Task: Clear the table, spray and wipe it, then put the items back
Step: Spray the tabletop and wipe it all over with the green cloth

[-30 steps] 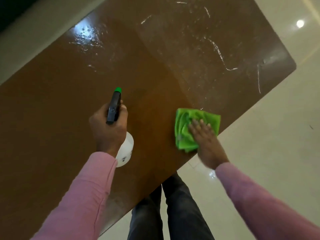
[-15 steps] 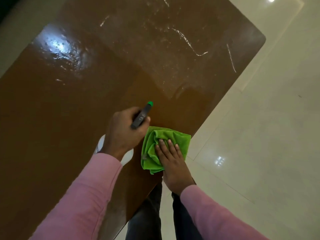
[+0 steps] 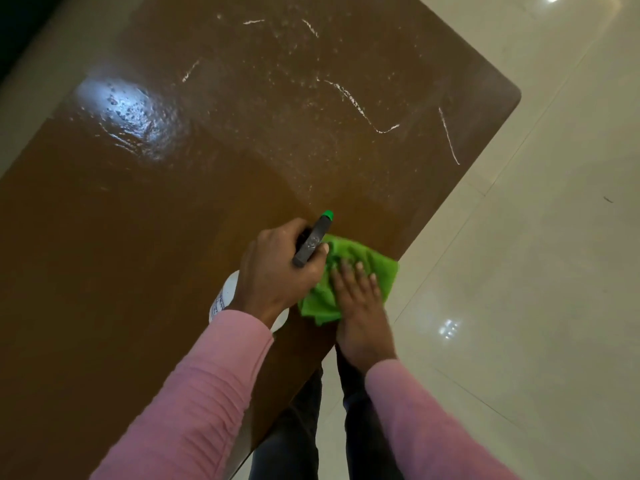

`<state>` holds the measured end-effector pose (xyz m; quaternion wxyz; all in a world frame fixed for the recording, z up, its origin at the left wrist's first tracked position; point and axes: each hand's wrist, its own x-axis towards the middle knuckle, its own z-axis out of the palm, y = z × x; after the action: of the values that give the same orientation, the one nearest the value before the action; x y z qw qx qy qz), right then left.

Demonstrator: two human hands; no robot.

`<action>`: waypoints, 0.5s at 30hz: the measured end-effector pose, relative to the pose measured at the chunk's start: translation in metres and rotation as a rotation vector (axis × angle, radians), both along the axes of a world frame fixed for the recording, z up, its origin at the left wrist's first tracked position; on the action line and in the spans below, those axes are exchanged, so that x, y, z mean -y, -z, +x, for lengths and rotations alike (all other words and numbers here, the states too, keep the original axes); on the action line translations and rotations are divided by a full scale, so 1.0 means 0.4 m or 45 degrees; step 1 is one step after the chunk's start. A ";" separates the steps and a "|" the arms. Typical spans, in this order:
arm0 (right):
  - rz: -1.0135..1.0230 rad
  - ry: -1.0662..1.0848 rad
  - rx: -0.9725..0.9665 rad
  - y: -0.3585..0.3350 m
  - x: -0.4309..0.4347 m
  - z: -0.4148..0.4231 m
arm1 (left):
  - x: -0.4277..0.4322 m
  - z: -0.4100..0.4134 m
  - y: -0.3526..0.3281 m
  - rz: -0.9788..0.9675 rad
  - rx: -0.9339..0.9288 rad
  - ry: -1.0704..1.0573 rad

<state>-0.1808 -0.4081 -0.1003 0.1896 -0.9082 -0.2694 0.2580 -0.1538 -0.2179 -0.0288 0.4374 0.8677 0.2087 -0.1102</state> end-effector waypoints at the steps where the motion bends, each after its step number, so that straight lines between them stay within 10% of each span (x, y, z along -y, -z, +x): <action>1: -0.003 0.088 0.035 0.002 0.010 0.078 | -0.002 -0.007 0.003 -0.022 0.011 -0.014; 7: -0.203 0.437 0.133 0.012 0.050 0.552 | 0.002 -0.037 0.015 -0.044 0.095 -0.181; 15: -0.034 -0.063 0.043 -0.019 -0.010 0.055 | -0.006 0.016 0.011 0.037 0.152 -0.290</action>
<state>-0.1588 -0.4039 -0.0927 0.1665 -0.9079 -0.2917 0.2507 -0.1473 -0.2157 -0.0333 0.4460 0.8497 0.2810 -0.0048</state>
